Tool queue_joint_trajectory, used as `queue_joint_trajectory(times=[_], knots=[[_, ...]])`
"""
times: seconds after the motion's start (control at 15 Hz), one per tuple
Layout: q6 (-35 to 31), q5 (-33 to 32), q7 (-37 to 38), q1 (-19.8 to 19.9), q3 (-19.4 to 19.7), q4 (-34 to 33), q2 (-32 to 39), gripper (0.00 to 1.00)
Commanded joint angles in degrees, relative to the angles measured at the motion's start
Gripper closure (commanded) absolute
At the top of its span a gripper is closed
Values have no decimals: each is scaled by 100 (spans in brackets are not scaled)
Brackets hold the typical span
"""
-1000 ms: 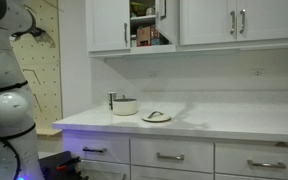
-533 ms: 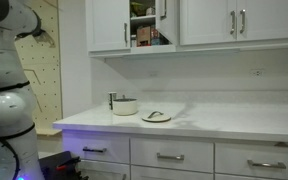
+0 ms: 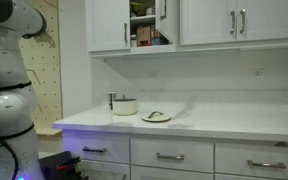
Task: Close the drawer, uncover the pot and put the lid on the mat, and then open the second overhead cabinet door from the left
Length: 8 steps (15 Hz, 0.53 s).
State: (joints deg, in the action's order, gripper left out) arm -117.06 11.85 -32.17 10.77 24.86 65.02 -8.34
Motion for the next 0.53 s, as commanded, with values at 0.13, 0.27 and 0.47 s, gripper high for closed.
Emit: queue_joint_trajectory(times=[0.13,0.27,0.47], knots=[[2444,470,94,54,359,-1657,517,0],[2244,351,24,13,247,-1088,151,0],[2593,464,94,13,354,-1483,354,0]])
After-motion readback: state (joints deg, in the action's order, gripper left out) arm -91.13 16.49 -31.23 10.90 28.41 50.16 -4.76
